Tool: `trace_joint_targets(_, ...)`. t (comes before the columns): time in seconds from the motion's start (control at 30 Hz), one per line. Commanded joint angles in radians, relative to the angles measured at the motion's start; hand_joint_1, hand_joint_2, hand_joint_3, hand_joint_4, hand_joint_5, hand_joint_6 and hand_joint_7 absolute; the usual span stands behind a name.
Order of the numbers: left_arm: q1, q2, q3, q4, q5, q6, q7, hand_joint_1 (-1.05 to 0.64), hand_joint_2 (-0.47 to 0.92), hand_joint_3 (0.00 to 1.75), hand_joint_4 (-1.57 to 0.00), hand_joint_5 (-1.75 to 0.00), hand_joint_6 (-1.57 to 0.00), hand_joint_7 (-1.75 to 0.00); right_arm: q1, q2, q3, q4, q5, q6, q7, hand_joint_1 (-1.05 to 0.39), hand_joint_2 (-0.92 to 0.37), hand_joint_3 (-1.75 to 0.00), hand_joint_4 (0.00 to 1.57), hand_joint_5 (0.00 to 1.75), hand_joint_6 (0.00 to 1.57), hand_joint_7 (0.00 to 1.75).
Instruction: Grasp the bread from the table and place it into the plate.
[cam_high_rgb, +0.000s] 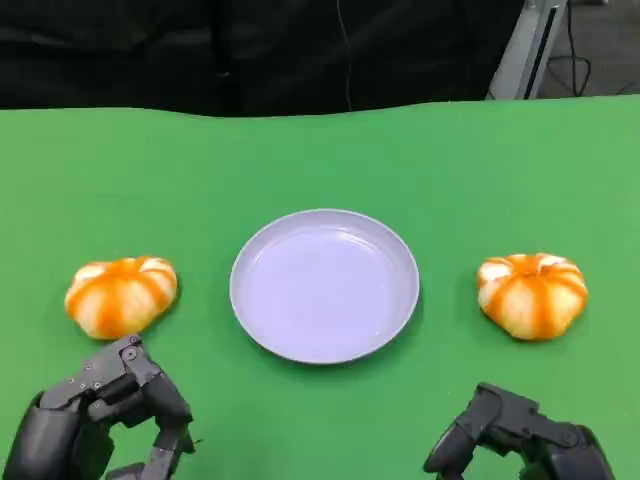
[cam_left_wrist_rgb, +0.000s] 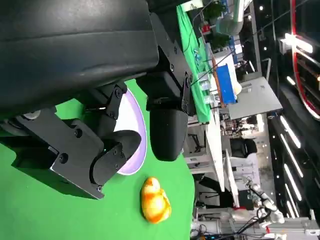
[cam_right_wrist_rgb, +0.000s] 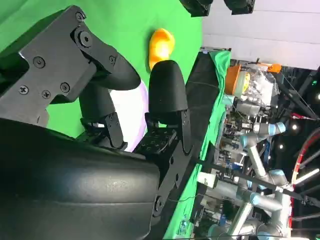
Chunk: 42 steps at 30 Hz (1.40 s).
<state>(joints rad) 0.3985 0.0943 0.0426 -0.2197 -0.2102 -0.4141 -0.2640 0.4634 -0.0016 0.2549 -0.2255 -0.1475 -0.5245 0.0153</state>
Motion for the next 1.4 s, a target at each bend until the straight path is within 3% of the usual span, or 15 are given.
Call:
trace_joint_targets(0.03, -0.003, 0.015, 0.008, -0.004, -0.011, 0.006, -0.013, 0.07, 0.55, 1.2, -0.7, -1.7, -0.69, -1.47, 0.006, -0.003, -0.005, -0.012, 0.007, -0.001, -0.006, -0.08, -0.29, -1.36, 0.74, 1.59, 0.8, 1.3)
trace_joint_targets(1.23, -0.003, 0.015, 0.008, -0.004, -0.011, 0.006, -0.013, 0.07, 0.55, 1.2, -0.7, -1.7, -0.69, -1.47, 0.006, -0.003, -0.005, -0.012, 0.007, -0.001, -0.006, -0.08, -0.29, -1.36, 0.74, 1.59, 0.8, 1.3)
trace_joint_targets(1.27, -0.03, 0.063, 0.028, -0.027, 0.052, 0.038, -0.008, 0.07, 0.55, 1.2, -0.7, -1.7, -0.69, -1.47, 0.006, -0.001, -0.002, -0.013, 0.005, 0.001, -0.007, -0.08, -0.29, -1.36, 0.74, 1.59, 0.8, 1.3)
trace_joint_targets(1.3, -0.051, 0.099, 0.044, -0.044, 0.099, 0.063, -0.005, -0.13, 0.66, 0.8, -0.48, -1.32, -0.46, -1.06, 0.006, 0.001, 0.0, -0.014, 0.004, 0.003, -0.008, -0.08, -0.3, -1.35, 0.74, 1.59, 0.8, 1.3)
trace_joint_targets(1.33, -0.065, 0.13, 0.055, -0.063, 0.142, 0.091, -0.002, -0.2, 0.79, 0.5, -0.45, -1.12, -0.45, -0.8, 0.006, 0.003, 0.002, -0.015, 0.003, 0.006, -0.009, -0.08, -0.3, -1.35, 0.74, 1.59, 0.8, 1.3)
trace_joint_targets(1.37, -0.154, 0.231, 0.056, -0.066, 0.355, 0.163, 0.009, -0.26, 0.85, 0.33, -0.41, -0.97, -0.45, -0.6, 0.007, 0.004, 0.003, -0.015, 0.003, 0.01, -0.009, -0.08, -0.3, -1.35, 0.74, 1.59, 0.8, 1.3)
trace_joint_targets(1.4, -0.215, 0.297, 0.051, -0.064, 0.503, 0.213, 0.017, -0.43, 0.87, 0.16, -0.17, -0.61, -0.27, -0.32, 0.007, 0.005, 0.004, -0.016, 0.004, 0.012, -0.01, -0.08, -0.3, -1.35, 0.74, 1.6, 0.8, 1.3)
